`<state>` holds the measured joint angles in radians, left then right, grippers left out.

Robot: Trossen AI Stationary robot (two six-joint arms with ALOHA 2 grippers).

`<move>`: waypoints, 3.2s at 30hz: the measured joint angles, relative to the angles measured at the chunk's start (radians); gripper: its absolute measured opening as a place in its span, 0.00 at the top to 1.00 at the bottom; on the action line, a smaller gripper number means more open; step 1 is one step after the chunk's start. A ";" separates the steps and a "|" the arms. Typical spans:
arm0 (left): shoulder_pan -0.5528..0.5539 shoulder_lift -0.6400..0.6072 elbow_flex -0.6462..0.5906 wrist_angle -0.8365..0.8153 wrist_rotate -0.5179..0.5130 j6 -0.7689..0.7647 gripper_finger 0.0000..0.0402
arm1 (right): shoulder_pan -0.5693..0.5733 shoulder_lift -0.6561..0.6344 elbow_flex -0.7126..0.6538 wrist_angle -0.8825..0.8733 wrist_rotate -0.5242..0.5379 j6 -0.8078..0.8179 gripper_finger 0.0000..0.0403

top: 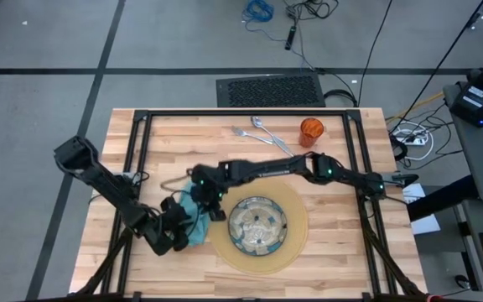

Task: Set table place
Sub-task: Put the blue napkin to the left of the brown mat

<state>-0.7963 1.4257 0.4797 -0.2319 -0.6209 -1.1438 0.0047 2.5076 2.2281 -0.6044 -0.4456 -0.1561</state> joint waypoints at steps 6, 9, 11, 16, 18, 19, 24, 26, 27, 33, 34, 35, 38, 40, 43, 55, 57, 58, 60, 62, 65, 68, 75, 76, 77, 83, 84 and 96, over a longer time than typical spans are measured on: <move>0.000 -0.019 0.000 0.002 -0.027 0.028 0.76 | 0.045 0.001 -0.092 0.125 0.001 0.023 0.77; -0.004 -0.021 0.000 0.003 -0.026 0.025 0.76 | 0.046 0.001 -0.119 0.093 0.011 0.033 0.77; -0.005 -0.021 0.000 0.003 -0.016 0.024 0.76 | 0.043 0.001 -0.127 0.026 0.032 0.035 0.77; -0.010 -0.021 0.000 0.004 0.007 0.024 0.76 | 0.023 -0.001 -0.126 -0.112 0.023 0.027 0.77; -0.014 -0.021 0.000 0.004 0.008 0.024 0.76 | 0.021 -0.013 -0.129 -0.119 0.023 0.024 0.77; -0.016 -0.021 0.000 0.005 0.007 0.024 0.76 | 0.021 -0.023 -0.131 -0.100 0.028 0.023 0.77; -0.016 -0.021 0.000 0.018 0.007 0.024 0.76 | 0.021 -0.086 -0.124 0.136 0.026 0.023 0.77; -0.016 -0.021 0.001 0.029 0.007 0.024 0.76 | 0.020 -0.087 -0.124 0.171 0.027 0.036 0.77; -0.016 -0.021 0.001 0.035 0.007 0.024 0.76 | 0.017 -0.078 -0.126 0.171 0.027 0.038 0.77; -0.017 -0.021 0.001 0.046 0.007 0.024 0.76 | -0.011 0.002 -0.130 0.188 0.031 0.067 0.77; -0.018 -0.021 0.001 0.046 0.007 0.024 0.76 | -0.015 0.012 -0.129 0.192 0.030 0.069 0.77; -0.018 -0.021 0.001 0.051 0.008 0.024 0.76 | -0.018 0.022 -0.129 0.197 0.028 0.070 0.77; -0.029 -0.021 0.001 0.068 0.017 0.024 0.76 | -0.027 0.041 -0.129 0.194 0.029 0.074 0.77; -0.040 -0.021 0.001 0.069 0.022 0.009 0.76 | -0.035 0.042 -0.129 0.188 0.026 0.075 0.77; -0.060 -0.021 0.002 0.070 0.036 -0.026 0.76 | -0.051 0.047 -0.127 0.176 0.027 0.070 0.77; -0.081 -0.021 0.039 0.104 -0.004 -0.034 0.76 | -0.064 0.050 -0.127 0.259 -0.033 0.053 0.77; -0.079 -0.019 0.051 0.105 -0.010 -0.029 0.76 | -0.064 0.050 -0.127 0.265 -0.064 0.047 0.77; -0.077 -0.013 0.056 0.105 -0.010 -0.029 0.76 | -0.064 0.050 -0.127 0.265 -0.077 0.045 0.77; -0.072 0.005 0.066 0.092 -0.007 -0.031 0.76 | -0.063 0.050 -0.127 0.260 -0.060 0.043 0.77; -0.070 0.023 0.079 0.058 -0.007 -0.037 0.76 | -0.062 0.050 -0.127 0.251 -0.035 0.044 0.77; -0.068 0.032 0.100 -0.030 -0.005 -0.065 0.76 | -0.066 0.045 -0.127 0.231 -0.031 0.050 0.77; -0.068 0.032 0.102 -0.119 0.017 -0.128 0.76 | -0.074 0.037 -0.127 0.198 -0.028 0.045 0.77; -0.070 0.032 0.102 -0.122 0.035 -0.134 0.76 | -0.091 0.024 -0.112 0.145 -0.027 0.037 0.77; -0.070 0.032 0.102 -0.122 0.039 -0.134 0.76 | -0.092 0.024 -0.112 0.135 -0.027 0.035 0.77; -0.070 0.032 0.102 -0.120 0.041 -0.134 0.76 | -0.093 0.024 -0.112 0.124 -0.028 0.032 0.77; -0.070 0.032 0.102 -0.107 0.061 -0.134 0.76 | -0.104 0.013 -0.112 0.051 -0.027 0.012 0.77; -0.070 0.032 0.102 -0.107 0.061 -0.134 0.76 | -0.106 0.009 -0.112 0.028 -0.026 0.007 0.77; -0.070 0.032 0.102 -0.050 0.064 -0.133 0.76 | -0.122 0.005 -0.112 -0.023 0.028 -0.037 0.77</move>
<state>-0.8661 1.4578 0.5819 -0.2814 -0.5565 -1.2768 -0.1176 2.5130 2.1162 -0.6279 -0.4179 -0.1931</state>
